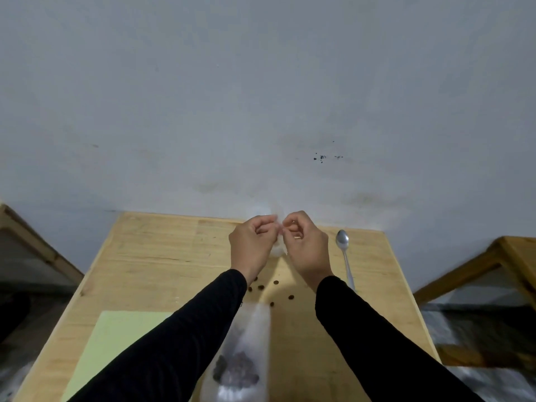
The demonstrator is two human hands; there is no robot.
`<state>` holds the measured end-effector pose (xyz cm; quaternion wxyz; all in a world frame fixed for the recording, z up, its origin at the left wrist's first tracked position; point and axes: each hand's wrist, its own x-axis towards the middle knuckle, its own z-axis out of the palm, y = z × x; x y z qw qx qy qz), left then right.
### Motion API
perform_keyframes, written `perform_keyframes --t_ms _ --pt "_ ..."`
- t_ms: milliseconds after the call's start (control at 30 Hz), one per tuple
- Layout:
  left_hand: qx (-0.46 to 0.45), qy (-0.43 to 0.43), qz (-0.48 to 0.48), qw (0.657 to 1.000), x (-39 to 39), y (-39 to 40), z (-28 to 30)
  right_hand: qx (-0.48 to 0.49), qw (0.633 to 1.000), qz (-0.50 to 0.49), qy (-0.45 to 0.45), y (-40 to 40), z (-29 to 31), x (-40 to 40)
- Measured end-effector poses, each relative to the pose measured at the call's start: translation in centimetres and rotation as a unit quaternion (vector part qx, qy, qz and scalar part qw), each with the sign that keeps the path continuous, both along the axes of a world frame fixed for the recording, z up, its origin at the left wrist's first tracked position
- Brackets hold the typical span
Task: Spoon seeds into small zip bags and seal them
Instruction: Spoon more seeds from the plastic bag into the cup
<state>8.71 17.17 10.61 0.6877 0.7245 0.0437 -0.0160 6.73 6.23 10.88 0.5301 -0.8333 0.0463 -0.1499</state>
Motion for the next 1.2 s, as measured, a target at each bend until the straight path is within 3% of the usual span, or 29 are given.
perform_keyframes --t_ms 233,600,700,933,1100,1200 --pt "0.049 -0.008 0.011 0.999 1.0 -0.8 -0.3 0.025 0.999 0.032 0.022 -1.5 -0.6 1.7" --pt "0.172 -0.052 0.069 0.981 2.1 -0.2 -0.1 -0.072 0.997 -0.010 0.014 -2.9 -1.4 3.2" --pt "0.197 -0.058 0.034 0.978 2.3 0.3 -0.5 -0.091 0.995 0.019 0.036 -3.0 -1.5 3.3" --pt "0.156 -0.113 -0.102 0.976 1.7 1.3 -1.8 -0.137 0.988 0.072 0.015 -2.5 -0.9 3.2" --pt "0.271 -0.158 -0.204 0.927 2.0 2.4 -3.0 -0.133 0.988 0.080 0.029 -1.8 -1.1 3.0" --pt "0.312 -0.182 -0.208 0.909 2.5 2.5 -3.7 -0.114 0.986 0.118 0.039 -1.3 -0.9 2.8"
